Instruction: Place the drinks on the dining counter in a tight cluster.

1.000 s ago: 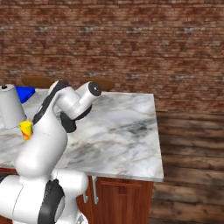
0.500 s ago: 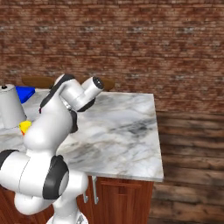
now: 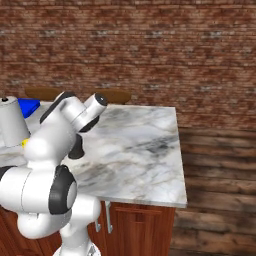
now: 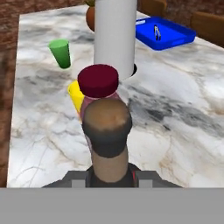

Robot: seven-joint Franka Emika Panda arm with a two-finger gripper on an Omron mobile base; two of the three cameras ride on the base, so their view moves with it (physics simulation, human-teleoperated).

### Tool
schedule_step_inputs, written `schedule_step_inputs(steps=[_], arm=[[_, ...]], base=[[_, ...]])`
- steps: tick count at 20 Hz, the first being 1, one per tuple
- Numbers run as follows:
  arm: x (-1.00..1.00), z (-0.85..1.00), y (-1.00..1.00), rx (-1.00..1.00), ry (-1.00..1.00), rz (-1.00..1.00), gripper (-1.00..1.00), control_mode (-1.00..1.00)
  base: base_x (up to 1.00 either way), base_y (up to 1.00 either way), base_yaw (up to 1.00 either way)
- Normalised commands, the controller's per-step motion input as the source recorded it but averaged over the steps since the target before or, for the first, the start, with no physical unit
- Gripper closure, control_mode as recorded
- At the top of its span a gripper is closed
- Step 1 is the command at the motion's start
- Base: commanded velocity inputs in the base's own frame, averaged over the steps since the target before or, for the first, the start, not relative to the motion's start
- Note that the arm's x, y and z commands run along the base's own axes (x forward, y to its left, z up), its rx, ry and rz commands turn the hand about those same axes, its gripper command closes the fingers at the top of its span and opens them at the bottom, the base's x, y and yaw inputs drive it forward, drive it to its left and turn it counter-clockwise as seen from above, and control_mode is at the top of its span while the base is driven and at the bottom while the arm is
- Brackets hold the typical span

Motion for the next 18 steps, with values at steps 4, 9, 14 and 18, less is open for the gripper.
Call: schedule_step_inputs(steps=[4,9,14,18], arm=[[0.02,-0.29,0.02,0.00,0.00,0.00,1.00,-1.00],[0.03,-0.21,0.01,0.00,-0.03,0.00,1.00,-1.00],[0.41,-0.06,0.03,0.00,-0.07,0.00,1.00,-1.00],[0.44,-0.01,0.03,0.00,-0.02,0.00,1.00,-1.00]], base=[[0.00,0.00,0.00],[0.00,0.00,0.00],[0.00,0.00,0.00],[0.00,0.00,0.00]])
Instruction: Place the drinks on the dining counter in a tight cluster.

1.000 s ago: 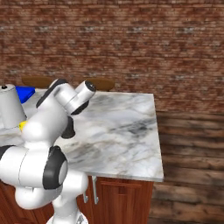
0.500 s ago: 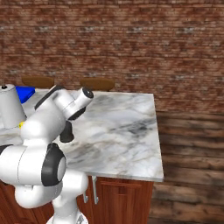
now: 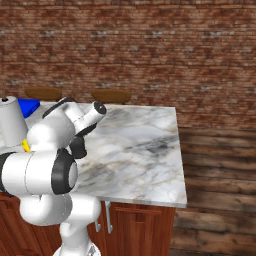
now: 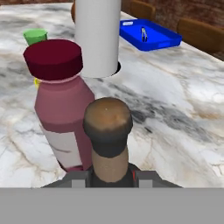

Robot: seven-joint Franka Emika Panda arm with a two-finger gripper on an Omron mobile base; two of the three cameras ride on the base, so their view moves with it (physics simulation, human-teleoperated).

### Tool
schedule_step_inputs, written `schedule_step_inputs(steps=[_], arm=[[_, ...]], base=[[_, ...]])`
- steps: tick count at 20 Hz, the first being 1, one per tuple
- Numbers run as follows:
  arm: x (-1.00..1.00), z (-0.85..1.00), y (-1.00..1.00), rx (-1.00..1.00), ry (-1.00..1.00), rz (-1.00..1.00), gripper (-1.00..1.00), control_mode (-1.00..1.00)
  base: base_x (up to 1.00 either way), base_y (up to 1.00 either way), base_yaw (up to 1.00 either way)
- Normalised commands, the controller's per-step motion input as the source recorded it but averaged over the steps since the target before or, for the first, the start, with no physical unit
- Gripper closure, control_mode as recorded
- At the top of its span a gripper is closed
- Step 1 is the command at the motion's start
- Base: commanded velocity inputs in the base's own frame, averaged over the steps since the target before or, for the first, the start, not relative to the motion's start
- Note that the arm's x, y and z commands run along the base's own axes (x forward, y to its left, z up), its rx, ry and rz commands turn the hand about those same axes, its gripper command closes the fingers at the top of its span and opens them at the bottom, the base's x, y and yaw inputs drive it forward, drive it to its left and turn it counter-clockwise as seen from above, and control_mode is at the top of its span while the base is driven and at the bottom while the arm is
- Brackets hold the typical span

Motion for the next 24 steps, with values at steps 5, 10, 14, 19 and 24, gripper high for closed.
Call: schedule_step_inputs(steps=[5,10,14,19,24], arm=[[0.01,-0.15,0.02,0.00,0.01,0.00,1.00,-1.00],[0.04,-0.17,0.17,0.00,0.00,0.00,1.00,-1.00],[0.16,-0.28,0.13,0.00,0.00,0.00,1.00,-1.00],[0.15,-0.37,0.00,0.00,0.00,0.00,1.00,-1.00],[0.04,-0.22,0.00,0.00,0.00,0.00,1.00,-1.00]], base=[[0.00,0.00,0.00],[0.00,0.00,0.00],[0.00,0.00,0.00],[0.00,0.00,0.00],[0.00,0.00,0.00]])
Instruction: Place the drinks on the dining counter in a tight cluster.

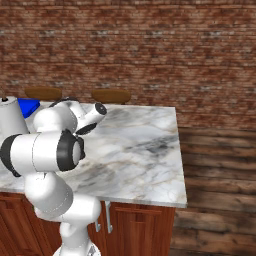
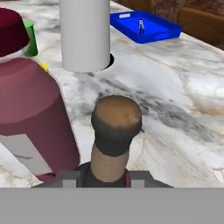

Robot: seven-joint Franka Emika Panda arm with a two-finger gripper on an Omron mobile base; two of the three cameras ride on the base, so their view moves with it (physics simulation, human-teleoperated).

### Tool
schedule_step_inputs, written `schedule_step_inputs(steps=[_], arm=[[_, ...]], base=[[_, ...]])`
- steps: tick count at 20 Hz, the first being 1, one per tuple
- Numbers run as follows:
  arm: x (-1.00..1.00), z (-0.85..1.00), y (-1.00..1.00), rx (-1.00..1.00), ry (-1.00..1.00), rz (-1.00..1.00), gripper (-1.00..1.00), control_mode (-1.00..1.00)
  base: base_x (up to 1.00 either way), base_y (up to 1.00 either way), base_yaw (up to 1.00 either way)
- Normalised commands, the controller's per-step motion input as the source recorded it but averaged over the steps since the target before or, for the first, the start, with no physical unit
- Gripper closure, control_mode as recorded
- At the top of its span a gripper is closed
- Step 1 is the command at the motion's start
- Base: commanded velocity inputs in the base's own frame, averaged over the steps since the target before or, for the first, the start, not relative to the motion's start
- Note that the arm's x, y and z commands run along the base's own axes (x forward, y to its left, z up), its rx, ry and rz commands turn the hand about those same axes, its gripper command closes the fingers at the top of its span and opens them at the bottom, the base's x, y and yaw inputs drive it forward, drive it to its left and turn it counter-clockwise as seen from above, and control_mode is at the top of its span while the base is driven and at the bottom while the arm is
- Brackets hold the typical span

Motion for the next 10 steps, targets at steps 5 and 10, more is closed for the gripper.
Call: schedule_step_inputs(steps=[5,10], arm=[[-0.31,0.00,0.00,0.00,0.00,0.00,1.00,-1.00],[-0.21,0.00,0.00,0.00,-0.06,0.00,1.00,-1.00]], base=[[0.00,0.00,0.00],[0.00,0.00,0.00]])
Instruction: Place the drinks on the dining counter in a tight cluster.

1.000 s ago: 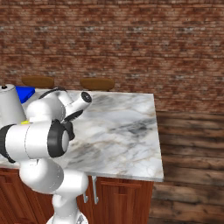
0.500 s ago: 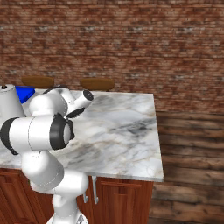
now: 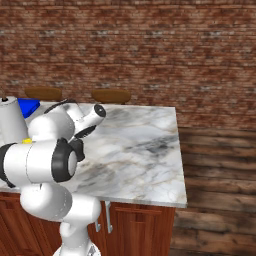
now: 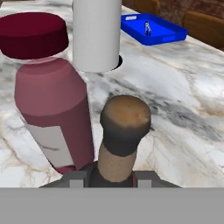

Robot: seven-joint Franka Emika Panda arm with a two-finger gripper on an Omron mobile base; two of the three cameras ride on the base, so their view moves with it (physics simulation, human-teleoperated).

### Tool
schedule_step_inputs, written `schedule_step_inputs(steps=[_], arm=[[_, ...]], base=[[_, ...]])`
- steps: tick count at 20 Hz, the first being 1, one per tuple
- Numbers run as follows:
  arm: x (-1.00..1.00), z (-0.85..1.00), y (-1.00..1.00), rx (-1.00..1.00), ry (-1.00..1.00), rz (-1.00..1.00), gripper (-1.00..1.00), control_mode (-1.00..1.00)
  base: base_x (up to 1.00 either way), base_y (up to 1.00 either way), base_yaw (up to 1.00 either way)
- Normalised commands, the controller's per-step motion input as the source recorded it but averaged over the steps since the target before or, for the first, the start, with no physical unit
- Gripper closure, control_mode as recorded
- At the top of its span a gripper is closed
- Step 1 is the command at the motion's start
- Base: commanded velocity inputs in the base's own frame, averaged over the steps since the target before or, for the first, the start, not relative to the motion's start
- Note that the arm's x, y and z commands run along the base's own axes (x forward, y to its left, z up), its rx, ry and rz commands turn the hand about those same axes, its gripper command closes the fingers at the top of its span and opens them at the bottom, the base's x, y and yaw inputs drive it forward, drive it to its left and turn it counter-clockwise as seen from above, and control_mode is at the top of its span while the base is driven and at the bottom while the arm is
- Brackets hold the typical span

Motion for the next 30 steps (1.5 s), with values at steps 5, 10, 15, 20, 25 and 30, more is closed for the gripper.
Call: schedule_step_inputs(steps=[5,10,15,20,25,30], arm=[[0.09,0.00,0.00,0.00,-0.03,0.00,1.00,-1.00],[0.00,0.00,0.00,0.00,0.00,0.00,1.00,-1.00],[0.00,0.00,0.00,0.00,0.00,0.00,-1.00,-1.00],[0.00,0.00,0.00,0.00,0.00,0.00,-1.00,-1.00],[0.00,0.00,0.00,0.00,0.00,0.00,-1.00,-1.00],[-0.06,0.03,-0.24,0.00,0.00,-0.02,-1.00,-1.00]], base=[[0.00,0.00,0.00],[0.00,0.00,0.00],[0.00,0.00,0.00],[0.00,0.00,0.00],[0.00,0.00,0.00],[0.00,0.00,0.00]])
